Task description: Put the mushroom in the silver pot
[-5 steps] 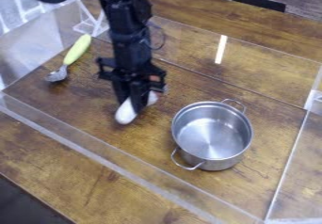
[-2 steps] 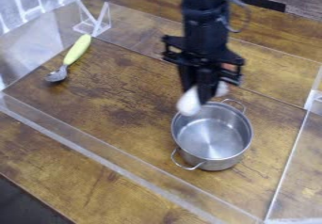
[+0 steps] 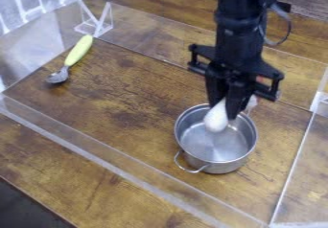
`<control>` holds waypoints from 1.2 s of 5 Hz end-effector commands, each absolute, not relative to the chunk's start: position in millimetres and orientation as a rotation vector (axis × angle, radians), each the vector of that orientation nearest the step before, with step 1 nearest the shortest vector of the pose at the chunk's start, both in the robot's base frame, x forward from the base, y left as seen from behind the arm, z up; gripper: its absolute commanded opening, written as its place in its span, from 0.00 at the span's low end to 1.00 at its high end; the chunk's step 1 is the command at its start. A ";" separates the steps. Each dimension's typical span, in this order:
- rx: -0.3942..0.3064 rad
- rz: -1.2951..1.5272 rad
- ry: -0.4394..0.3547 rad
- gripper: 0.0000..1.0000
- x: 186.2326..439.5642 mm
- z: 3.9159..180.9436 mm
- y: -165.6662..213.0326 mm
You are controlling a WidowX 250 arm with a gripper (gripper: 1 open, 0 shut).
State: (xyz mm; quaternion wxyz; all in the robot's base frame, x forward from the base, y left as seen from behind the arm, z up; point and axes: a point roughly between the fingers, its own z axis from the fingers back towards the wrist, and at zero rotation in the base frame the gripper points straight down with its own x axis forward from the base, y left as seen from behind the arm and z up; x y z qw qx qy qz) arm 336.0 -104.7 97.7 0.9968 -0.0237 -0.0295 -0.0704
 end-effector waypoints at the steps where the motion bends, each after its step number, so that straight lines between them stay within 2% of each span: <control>1: -0.043 -0.127 -0.086 0.00 331.9 94.7 -109.5; 2: -0.024 -0.126 -0.069 1.00 335.9 89.8 -110.6; 3: 0.002 -0.121 -0.062 1.00 341.9 86.0 -111.5; 5: 0.037 -0.031 -0.041 1.00 333.3 62.9 -110.8; 6: 0.042 0.007 -0.040 1.00 337.3 61.7 -104.9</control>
